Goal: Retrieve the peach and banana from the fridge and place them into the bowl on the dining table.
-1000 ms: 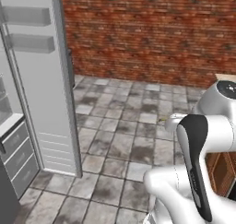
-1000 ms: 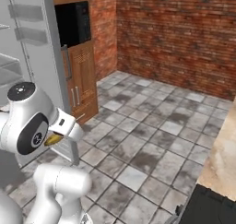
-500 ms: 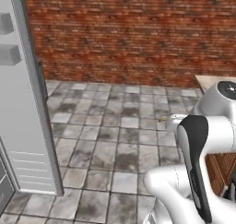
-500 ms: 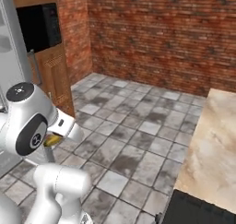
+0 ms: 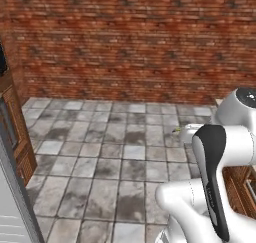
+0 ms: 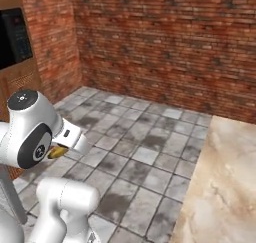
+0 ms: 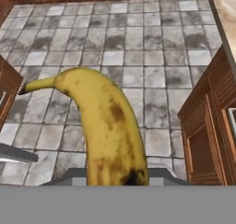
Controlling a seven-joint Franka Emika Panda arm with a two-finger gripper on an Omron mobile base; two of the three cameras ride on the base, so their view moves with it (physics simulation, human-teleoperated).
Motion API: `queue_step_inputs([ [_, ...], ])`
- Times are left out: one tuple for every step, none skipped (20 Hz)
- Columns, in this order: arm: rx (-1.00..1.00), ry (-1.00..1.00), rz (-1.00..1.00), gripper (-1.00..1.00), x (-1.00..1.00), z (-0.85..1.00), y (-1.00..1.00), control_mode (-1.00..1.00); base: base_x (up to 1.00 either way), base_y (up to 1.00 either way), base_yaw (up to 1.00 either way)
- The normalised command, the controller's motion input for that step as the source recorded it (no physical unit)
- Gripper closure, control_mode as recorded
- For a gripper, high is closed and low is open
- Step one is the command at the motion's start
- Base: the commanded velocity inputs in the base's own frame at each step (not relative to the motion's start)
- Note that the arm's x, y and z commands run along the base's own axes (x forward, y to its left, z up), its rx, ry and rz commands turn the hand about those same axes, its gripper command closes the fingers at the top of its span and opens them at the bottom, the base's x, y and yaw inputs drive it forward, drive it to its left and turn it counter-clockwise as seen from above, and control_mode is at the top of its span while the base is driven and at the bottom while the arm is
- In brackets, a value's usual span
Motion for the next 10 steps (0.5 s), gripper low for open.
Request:
queue_step_inputs([
  [0.00, 0.00, 0.00, 1.00, 0.00, 0.00, 0.00, 1.00, 1.00, -0.56, -0.01],
  [0.00, 0.00, 0.00, 1.00, 0.00, 0.00, 0.00, 1.00, 1.00, -0.57, -0.01],
  [0.00, 0.00, 0.00, 1.00, 0.00, 0.00, 0.00, 1.00, 1.00, -0.57, -0.02],
  [0.00, 0.00, 0.00, 1.00, 0.00, 0.00, 0.00, 1.00, 1.00, -0.54, -0.04],
  [0.00, 0.00, 0.00, 1.00, 0.00, 0.00, 0.00, 1.00, 1.00, -0.43, -0.07],
  [0.00, 0.00, 0.00, 1.00, 0.00, 0.00, 0.00, 1.00, 1.00, -0.41, -0.06],
  [0.00, 0.00, 0.00, 1.00, 0.00, 0.00, 0.00, 1.00, 1.00, -0.41, -0.05],
  [0.00, 0.00, 0.00, 1.00, 0.00, 0.00, 0.00, 1.00, 1.00, -0.49, -0.03],
  [0.00, 0.00, 0.00, 1.00, 0.00, 0.00, 0.00, 1.00, 1.00, -0.47, -0.04],
  [0.00, 0.00, 0.00, 1.00, 0.00, 0.00, 0.00, 1.00, 1.00, -0.45, -0.05],
])
